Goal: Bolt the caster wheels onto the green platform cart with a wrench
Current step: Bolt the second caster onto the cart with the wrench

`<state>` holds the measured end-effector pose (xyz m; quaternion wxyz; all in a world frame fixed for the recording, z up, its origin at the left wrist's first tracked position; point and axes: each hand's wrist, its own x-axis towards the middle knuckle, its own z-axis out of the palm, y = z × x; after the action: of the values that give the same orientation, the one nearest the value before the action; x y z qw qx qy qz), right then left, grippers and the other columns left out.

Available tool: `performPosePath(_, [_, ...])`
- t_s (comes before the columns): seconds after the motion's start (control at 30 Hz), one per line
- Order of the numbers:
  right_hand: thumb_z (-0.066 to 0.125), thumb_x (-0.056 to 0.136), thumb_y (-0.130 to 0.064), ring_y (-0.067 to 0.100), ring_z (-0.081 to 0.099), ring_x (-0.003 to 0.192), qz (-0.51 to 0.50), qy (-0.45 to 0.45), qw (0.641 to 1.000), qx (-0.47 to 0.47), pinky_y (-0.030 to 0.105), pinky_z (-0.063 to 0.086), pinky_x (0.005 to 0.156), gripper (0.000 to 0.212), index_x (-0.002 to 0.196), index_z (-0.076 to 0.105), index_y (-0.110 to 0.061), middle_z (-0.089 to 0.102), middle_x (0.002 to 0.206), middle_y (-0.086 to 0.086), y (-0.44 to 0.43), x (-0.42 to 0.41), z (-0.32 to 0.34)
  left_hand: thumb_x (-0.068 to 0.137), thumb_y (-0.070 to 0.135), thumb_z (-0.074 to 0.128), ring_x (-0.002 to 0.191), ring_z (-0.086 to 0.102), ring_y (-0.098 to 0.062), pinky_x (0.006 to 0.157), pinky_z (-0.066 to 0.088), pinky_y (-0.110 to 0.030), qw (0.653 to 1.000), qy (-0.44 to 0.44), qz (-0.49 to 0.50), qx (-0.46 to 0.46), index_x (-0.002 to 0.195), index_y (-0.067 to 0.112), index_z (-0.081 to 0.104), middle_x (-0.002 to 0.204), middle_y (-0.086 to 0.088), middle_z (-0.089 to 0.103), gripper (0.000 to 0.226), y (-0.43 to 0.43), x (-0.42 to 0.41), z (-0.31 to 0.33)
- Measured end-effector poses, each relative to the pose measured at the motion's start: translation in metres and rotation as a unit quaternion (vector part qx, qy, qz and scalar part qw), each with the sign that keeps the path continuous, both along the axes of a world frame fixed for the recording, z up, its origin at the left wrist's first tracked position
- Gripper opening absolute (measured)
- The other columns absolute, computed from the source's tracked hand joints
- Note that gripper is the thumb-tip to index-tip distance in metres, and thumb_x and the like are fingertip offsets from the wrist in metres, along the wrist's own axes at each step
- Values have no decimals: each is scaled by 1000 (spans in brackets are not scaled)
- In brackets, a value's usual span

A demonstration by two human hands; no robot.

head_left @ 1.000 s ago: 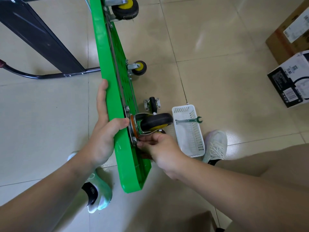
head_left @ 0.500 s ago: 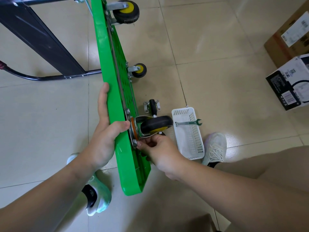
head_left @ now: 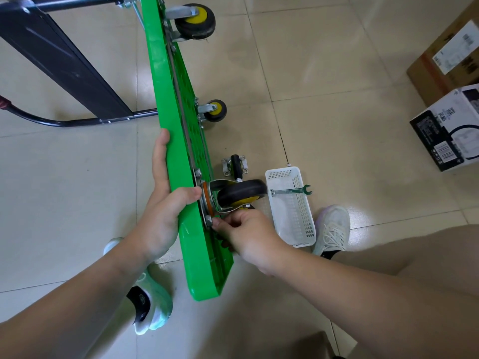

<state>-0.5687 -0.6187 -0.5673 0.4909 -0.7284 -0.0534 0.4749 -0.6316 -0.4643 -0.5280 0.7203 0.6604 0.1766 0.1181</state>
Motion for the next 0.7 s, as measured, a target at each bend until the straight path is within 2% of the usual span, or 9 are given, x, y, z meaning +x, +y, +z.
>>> performPosePath(0.1, [72,90,-31,13,70,93,-36,28,999,24,42,54,93,10,94,75,-22,76,91,-8,0,-2,2,72,23,64,130,55,-22,110,42,-62,1000,2,1,-2,156,53,18,148,20,53,100,-1,0,0])
performPosePath(0.2, [72,90,-21,14,70,89,-64,63,995,53,34,53,83,5,94,76,-19,77,92,-3,-1,-3,3,73,22,63,132,54,-25,113,38,-67,1000,5,3,1,156,54,19,149,19,52,99,0,0,0])
performPosePath(0.33, [73,88,-13,21,69,92,-64,78,994,49,35,57,79,7,89,76,-18,76,93,1,0,0,2,73,22,63,134,53,-26,113,37,-68,1000,8,2,2,157,53,18,150,17,52,100,0,-1,0])
performPosePath(0.4, [75,88,-22,22,69,86,-41,48,998,25,41,59,80,5,86,76,-17,76,90,4,0,1,1,73,22,63,133,53,-29,113,37,-69,1000,8,3,2,156,55,20,149,16,52,99,0,0,0])
performPosePath(0.47, [73,88,-37,25,69,82,-16,14,1000,2,50,58,85,23,84,76,-15,75,86,6,0,-1,-1,73,22,64,133,53,-28,113,38,-68,1000,9,4,1,156,54,19,150,15,51,100,0,0,0])
performPosePath(0.53, [71,88,-42,24,71,87,-10,11,1000,-1,50,56,89,25,89,75,-17,76,88,2,-1,-2,0,72,23,64,132,54,-27,112,40,-66,1000,9,4,-2,157,53,18,152,13,50,101,0,0,1])
performPosePath(0.63, [73,89,-29,18,70,94,-47,54,997,31,41,55,91,10,94,75,-21,76,95,-3,-1,-2,0,72,23,64,132,54,-26,112,40,-65,1000,7,1,0,156,55,18,151,13,50,100,1,-1,1])
performPosePath(0.7, [73,89,-17,19,69,90,-71,89,992,48,35,55,79,4,92,75,-19,76,96,2,-1,-2,0,73,24,64,135,52,-27,113,39,-65,1000,7,-1,0,156,55,18,153,13,49,100,1,-1,1])
